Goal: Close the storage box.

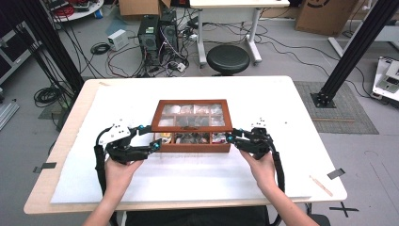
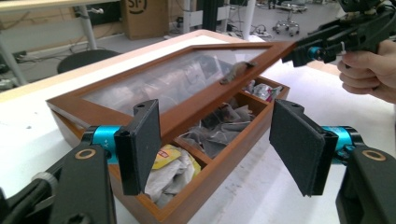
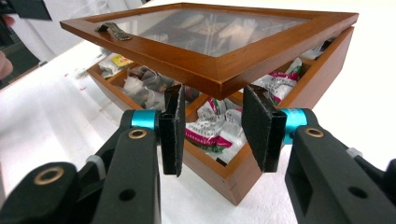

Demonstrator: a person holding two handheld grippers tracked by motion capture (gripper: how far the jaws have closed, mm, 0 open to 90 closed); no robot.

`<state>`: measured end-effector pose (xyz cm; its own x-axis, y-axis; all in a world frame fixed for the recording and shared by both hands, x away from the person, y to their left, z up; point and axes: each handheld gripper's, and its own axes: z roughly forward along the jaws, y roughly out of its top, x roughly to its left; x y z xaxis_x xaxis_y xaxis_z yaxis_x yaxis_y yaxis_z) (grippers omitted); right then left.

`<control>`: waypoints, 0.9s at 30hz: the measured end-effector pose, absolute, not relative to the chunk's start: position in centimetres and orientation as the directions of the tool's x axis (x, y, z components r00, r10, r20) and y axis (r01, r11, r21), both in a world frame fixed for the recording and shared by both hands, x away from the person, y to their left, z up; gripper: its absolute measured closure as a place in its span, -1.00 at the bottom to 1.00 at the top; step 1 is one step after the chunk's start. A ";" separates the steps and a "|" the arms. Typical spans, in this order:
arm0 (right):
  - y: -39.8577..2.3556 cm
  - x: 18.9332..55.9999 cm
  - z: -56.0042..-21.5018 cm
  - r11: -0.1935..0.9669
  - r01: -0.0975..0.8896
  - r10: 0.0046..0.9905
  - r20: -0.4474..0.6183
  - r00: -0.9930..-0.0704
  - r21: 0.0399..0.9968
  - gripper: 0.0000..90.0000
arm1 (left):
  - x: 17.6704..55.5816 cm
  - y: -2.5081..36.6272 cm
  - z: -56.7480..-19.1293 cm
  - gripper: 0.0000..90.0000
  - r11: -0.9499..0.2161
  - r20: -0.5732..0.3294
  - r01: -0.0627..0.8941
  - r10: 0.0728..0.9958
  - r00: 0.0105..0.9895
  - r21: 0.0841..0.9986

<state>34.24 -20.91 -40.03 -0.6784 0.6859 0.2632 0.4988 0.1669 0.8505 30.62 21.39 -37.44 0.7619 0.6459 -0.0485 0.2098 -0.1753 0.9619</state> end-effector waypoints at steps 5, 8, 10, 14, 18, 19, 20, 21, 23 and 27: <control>-20.9 34.1 -40.5 0.180 0.502 0.688 0.256 -0.679 0.846 0.35 | 30.4 21.6 -37.3 -0.25 -0.166 -0.040 0.196 0.658 0.752 0.966; -20.8 34.0 -40.9 0.194 0.492 0.691 0.238 -0.683 0.849 0.35 | 30.4 21.7 -37.3 -0.25 -0.162 -0.039 0.193 0.660 0.750 0.968; -20.8 34.0 -41.0 0.199 0.492 0.690 0.235 -0.684 0.848 0.35 | 30.3 21.7 -37.3 -0.25 -0.162 -0.037 0.191 0.661 0.749 0.968; -20.8 34.0 -41.0 0.210 0.490 0.692 0.225 -0.686 0.846 0.35 | 30.3 21.7 -37.3 -0.25 -0.164 -0.029 0.185 0.667 0.744 0.969; -20.7 33.9 -41.2 0.219 0.493 0.694 0.220 -0.685 0.842 0.35 | 30.4 21.8 -37.3 -0.25 -0.159 -0.030 0.184 0.672 0.740 0.970; -20.7 33.9 -41.3 0.221 0.491 0.696 0.216 -0.685 0.843 0.34 | 30.4 21.7 -37.3 -0.25 -0.158 -0.031 0.183 0.672 0.740 0.970; -20.7 33.9 -41.3 0.221 0.491 0.696 0.216 -0.685 0.843 0.34 | 30.4 21.7 -37.3 -0.25 -0.160 -0.030 0.184 0.673 0.739 0.970; -20.7 33.9 -41.3 0.231 0.494 0.697 0.211 -0.685 0.838 0.34 | 30.4 21.7 -37.3 -0.25 -0.162 -0.026 0.182 0.674 0.738 0.970; -20.6 33.9 -41.4 0.238 0.494 0.699 0.206 -0.685 0.836 0.34 | 30.4 21.7 -37.3 -0.25 -0.164 -0.027 0.184 0.673 0.739 0.969; -20.6 33.8 -41.4 0.246 0.495 0.699 0.201 -0.686 0.834 0.34 | 30.5 21.5 -37.4 -0.25 -0.168 -0.022 0.182 0.673 0.739 0.969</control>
<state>33.84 -20.60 -41.41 -0.6860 0.6992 0.2010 0.4946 0.2456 0.8337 30.46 21.54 -37.38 0.7395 0.6728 -0.0219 0.1816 -0.1681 0.9689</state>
